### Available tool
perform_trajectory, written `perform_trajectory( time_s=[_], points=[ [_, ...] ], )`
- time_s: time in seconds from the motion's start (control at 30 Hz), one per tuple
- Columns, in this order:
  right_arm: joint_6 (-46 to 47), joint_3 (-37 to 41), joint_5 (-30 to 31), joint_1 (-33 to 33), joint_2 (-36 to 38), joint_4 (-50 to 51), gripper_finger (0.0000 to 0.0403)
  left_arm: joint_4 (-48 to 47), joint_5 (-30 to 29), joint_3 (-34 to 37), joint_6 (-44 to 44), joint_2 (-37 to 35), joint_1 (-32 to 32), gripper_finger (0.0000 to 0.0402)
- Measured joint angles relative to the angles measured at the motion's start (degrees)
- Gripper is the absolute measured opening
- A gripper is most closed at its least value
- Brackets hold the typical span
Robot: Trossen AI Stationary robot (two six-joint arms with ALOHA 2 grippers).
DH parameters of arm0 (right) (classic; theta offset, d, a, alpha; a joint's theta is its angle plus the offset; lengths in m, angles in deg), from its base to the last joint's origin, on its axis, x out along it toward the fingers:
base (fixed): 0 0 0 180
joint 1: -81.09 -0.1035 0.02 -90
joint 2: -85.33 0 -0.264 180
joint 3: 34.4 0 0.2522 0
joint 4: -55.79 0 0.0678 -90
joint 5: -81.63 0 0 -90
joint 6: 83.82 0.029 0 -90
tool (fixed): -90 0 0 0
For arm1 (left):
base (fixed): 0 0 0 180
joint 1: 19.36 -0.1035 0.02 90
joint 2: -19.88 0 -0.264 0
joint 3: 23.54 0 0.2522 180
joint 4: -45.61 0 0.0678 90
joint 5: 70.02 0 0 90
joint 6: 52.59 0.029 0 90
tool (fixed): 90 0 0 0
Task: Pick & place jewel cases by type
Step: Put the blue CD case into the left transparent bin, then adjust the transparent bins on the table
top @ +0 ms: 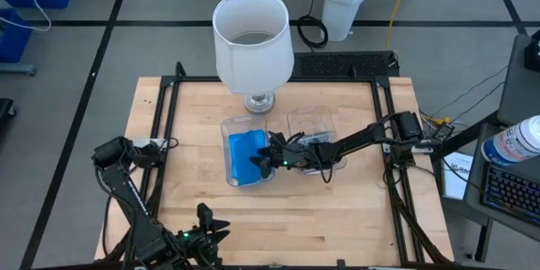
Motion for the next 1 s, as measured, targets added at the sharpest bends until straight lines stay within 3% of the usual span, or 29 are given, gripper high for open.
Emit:
perform_trajectory(
  time_s=[0.2,0.57,0.7,0.87,1.0],
  points=[
    [-7.2,0.0,-0.4,0.2,2.2,3.8,0.0232,0.1,0.2,0.0,-1.2,0.0,0.0,0.0132],
    [-12.2,0.0,4.1,0.9,8.3,17.3,0.0222,0.3,0.2,0.0,-1.9,0.0,-0.3,0.0131],
    [-13.4,0.0,3.9,0.8,9.4,17.4,0.0222,0.3,0.2,0.0,-2.0,0.0,-0.9,0.0131],
    [-19.0,0.0,-2.3,0.6,13.3,19.5,0.0221,0.3,0.0,0.0,-2.4,0.0,-1.1,0.0132],
    [-27.8,0.0,-7.8,-0.7,19.2,27.6,0.0214,0.7,0.0,0.0,-3.3,0.0,-1.1,0.0132]
  ],
)
